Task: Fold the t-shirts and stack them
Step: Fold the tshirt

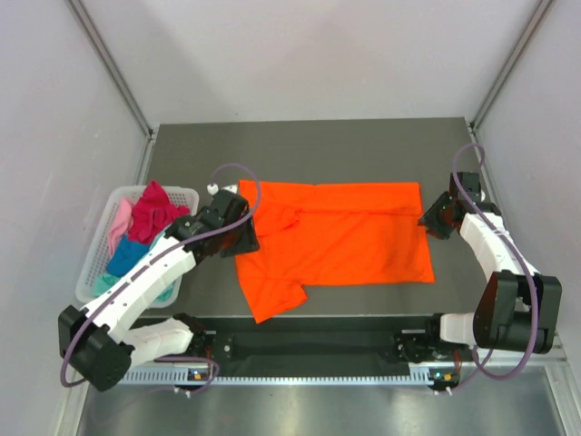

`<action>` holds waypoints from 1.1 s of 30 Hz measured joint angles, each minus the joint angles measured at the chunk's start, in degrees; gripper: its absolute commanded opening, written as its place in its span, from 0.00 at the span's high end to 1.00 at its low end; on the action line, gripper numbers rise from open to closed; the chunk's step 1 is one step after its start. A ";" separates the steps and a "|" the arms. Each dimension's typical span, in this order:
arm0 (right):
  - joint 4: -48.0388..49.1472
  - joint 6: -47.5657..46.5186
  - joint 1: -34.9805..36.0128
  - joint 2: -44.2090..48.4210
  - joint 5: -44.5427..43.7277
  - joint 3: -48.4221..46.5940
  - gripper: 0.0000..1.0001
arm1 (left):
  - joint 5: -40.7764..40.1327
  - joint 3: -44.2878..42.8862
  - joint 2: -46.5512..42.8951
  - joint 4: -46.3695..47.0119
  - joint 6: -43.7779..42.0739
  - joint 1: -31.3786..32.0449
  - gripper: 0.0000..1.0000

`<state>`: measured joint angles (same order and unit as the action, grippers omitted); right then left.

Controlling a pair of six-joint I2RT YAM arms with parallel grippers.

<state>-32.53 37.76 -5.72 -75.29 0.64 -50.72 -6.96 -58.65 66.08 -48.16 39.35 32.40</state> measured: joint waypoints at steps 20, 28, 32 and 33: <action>-0.87 -2.47 0.09 0.98 2.47 5.79 0.67 | 1.46 25.22 -6.43 -0.46 28.11 20.31 0.57; -0.11 -2.62 0.09 1.46 2.38 7.21 0.67 | 1.60 28.13 -3.23 3.26 31.89 23.17 0.57; -0.04 -2.62 0.09 2.43 2.14 7.23 0.67 | 1.81 30.56 -3.19 6.51 33.20 23.39 0.65; -0.04 -2.62 0.09 2.56 2.05 7.23 0.67 | 2.12 30.77 -3.21 7.13 33.27 23.47 0.68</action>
<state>-32.58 35.14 -5.63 -72.73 2.70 -43.48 -4.84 -27.88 62.87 -41.04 72.62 55.88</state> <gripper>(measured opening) 0.331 0.362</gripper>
